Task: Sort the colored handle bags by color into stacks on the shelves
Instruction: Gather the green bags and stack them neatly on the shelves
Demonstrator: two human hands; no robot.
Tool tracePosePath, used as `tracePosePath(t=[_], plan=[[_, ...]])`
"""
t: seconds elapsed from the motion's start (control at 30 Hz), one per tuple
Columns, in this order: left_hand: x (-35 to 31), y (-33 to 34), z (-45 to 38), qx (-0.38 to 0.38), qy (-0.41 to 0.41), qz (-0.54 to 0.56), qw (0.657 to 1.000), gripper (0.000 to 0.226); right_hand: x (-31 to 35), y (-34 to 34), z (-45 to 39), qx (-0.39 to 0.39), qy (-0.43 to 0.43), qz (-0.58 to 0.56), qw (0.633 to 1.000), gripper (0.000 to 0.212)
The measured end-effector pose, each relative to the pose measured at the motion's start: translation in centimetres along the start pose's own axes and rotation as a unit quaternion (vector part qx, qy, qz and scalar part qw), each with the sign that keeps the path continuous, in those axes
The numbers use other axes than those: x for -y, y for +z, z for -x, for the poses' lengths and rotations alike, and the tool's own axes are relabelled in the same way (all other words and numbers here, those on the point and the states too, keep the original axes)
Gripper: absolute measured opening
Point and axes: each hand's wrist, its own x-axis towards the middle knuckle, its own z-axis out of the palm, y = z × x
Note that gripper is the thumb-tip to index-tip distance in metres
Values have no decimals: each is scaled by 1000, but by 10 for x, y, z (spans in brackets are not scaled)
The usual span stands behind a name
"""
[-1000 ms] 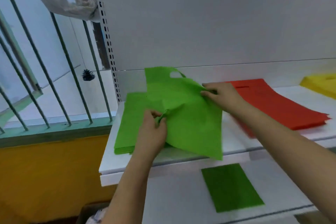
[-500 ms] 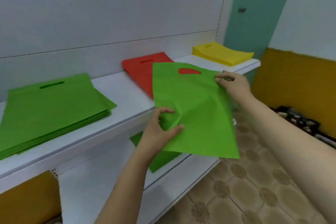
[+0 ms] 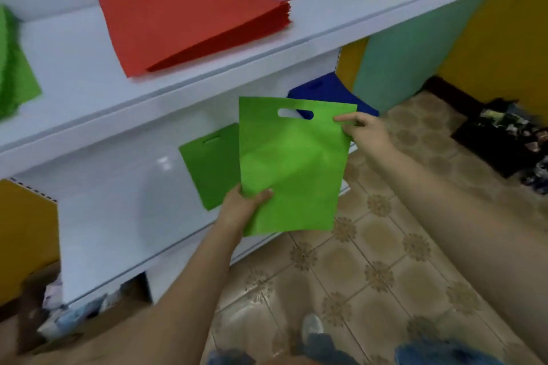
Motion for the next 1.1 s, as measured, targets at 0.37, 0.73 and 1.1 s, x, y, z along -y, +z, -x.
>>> tracePosePath(t=[0.37, 0.73, 1.1], plan=[[79, -36, -57, -82, -145, 108, 980, 29, -61, 95, -81, 133, 32, 61, 989, 62], [104, -77, -109, -141, -175, 196, 954, 37, -64, 211, -141, 214, 117, 133, 961, 26], [102, -104, -139, -159, -170, 99, 968, 16, -73, 297, -210, 268, 62, 266, 924, 3]])
